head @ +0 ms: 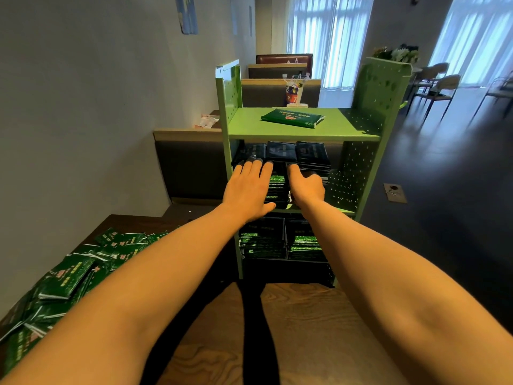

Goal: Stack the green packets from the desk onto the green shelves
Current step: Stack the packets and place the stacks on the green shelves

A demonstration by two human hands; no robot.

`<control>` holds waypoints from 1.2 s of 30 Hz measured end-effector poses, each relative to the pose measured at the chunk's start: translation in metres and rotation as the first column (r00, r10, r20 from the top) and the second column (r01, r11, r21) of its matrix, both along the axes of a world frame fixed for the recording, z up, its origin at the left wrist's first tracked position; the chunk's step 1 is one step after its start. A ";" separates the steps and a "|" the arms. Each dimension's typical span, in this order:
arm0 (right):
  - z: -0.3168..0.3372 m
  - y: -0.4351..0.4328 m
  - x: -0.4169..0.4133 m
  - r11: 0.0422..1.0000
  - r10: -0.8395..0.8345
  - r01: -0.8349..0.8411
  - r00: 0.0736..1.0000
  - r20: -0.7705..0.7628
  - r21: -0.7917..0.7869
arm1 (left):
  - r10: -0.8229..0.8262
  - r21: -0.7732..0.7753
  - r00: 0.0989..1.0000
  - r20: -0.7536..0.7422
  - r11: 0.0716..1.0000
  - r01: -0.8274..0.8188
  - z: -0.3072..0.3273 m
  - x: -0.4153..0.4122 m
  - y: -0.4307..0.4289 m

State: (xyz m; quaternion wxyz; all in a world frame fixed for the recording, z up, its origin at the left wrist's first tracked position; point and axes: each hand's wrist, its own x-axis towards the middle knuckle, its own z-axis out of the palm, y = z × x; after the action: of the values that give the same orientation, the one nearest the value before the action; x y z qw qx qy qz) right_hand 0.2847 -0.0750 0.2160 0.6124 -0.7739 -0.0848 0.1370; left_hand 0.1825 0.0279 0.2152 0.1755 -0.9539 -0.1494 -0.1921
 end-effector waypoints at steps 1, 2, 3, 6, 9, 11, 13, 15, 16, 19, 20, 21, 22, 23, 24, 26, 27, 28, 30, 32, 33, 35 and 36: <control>0.001 -0.002 -0.001 1.000 -0.018 0.018 1.000 0.016 -0.002 | -0.023 -0.011 1.000 0.016 1.000 0.023 0.000 -0.001 -0.001; 0.002 -0.004 -0.001 0.999 -0.043 0.043 0.999 0.031 0.003 | -0.050 -0.023 0.998 0.037 0.998 0.051 0.001 -0.003 -0.001; 0.002 -0.007 -0.003 0.997 -0.071 0.070 0.996 0.046 0.018 | -0.089 -0.028 0.994 0.070 0.995 0.091 0.002 -0.006 -0.001; -0.002 -0.014 -0.008 0.981 -0.137 0.123 0.986 0.091 0.148 | -0.215 -0.025 0.946 0.241 0.973 0.228 0.004 -0.020 -0.003; -0.009 -0.017 -0.032 0.971 -0.111 0.079 0.985 0.134 0.224 | -0.184 -0.136 0.907 0.379 0.958 0.252 0.001 -0.047 -0.006; -0.017 -0.013 -0.049 0.969 -0.081 0.043 0.986 0.148 0.243 | -0.097 -0.273 0.912 0.398 0.937 0.219 -0.006 -0.066 0.000; -0.030 -0.005 -0.067 0.964 -0.046 -0.002 0.984 0.172 0.268 | -0.024 -0.317 0.910 0.414 0.933 0.169 -0.022 -0.084 0.011; -0.054 0.007 -0.087 0.960 0.002 -0.063 0.976 0.219 0.273 | 0.054 -0.355 0.900 0.433 0.928 0.115 -0.048 -0.103 0.022; -0.061 0.012 -0.093 0.959 0.017 -0.084 0.971 0.239 0.272 | 0.091 -0.383 0.891 0.445 0.919 0.097 -0.056 -0.109 0.026; -0.119 0.028 -0.124 0.957 0.091 -0.156 0.961 0.260 0.243 | 0.176 -0.437 0.888 0.425 0.899 0.031 -0.111 -0.137 0.031; -0.139 0.033 -0.133 0.958 0.108 -0.172 0.958 0.267 0.228 | 0.187 -0.439 0.891 0.413 0.898 0.015 -0.132 -0.146 0.036; -0.162 0.040 -0.141 0.958 0.128 -0.189 0.954 0.270 0.216 | 0.204 -0.451 0.893 0.401 0.892 -0.002 -0.153 -0.155 0.039; -0.182 0.045 -0.149 0.959 0.146 -0.205 0.948 0.282 0.194 | 0.210 -0.451 0.896 0.391 0.892 -0.012 -0.173 -0.163 0.042; -0.203 0.052 -0.156 0.960 0.168 -0.224 0.942 0.292 0.170 | 0.224 -0.462 0.899 0.376 0.886 -0.027 -0.193 -0.171 0.045; -0.226 0.059 -0.166 0.959 0.188 -0.240 0.936 0.297 0.149 | 0.238 -0.469 0.898 0.370 0.882 -0.040 -0.216 -0.182 0.049; -0.261 0.069 -0.180 0.954 0.237 -0.278 0.928 0.288 0.111 | 0.288 -0.487 0.889 0.357 0.869 -0.085 -0.249 -0.199 0.053; -0.278 0.073 -0.189 0.949 0.264 -0.301 0.922 0.282 0.093 | 0.314 -0.500 0.880 0.356 0.860 -0.105 -0.266 -0.210 0.054; -0.293 0.076 -0.199 0.942 0.295 -0.327 0.912 0.285 0.071 | 0.334 -0.510 0.874 0.354 0.852 -0.120 -0.281 -0.223 0.056; -0.318 0.081 -0.221 0.927 0.346 -0.373 0.888 0.304 0.034 | 0.362 -0.516 0.863 0.353 0.844 -0.144 -0.306 -0.253 0.060; -0.334 0.087 -0.247 0.907 0.400 -0.422 0.855 0.331 -0.006 | 0.405 -0.534 0.845 0.349 0.827 -0.176 -0.326 -0.286 0.068; -0.337 0.089 -0.253 0.902 0.413 -0.431 0.845 0.338 -0.025 | 0.424 -0.546 0.839 0.341 0.816 -0.190 -0.331 -0.294 0.071; -0.343 0.100 -0.273 0.887 0.450 -0.455 0.820 0.353 -0.074 | 0.468 -0.591 0.825 0.317 0.778 -0.214 -0.337 -0.318 0.083; -0.345 0.105 -0.276 0.881 0.468 -0.461 0.810 0.354 -0.110 | 0.491 -0.619 0.818 0.300 0.753 -0.224 -0.339 -0.323 0.089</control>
State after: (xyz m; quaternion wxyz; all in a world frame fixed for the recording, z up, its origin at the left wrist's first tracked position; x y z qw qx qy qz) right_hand 0.0083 0.0295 -0.1293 0.5257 -0.7471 -0.3839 0.1347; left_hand -0.1403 0.1170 -0.1240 -0.1148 -0.8438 -0.4195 -0.3142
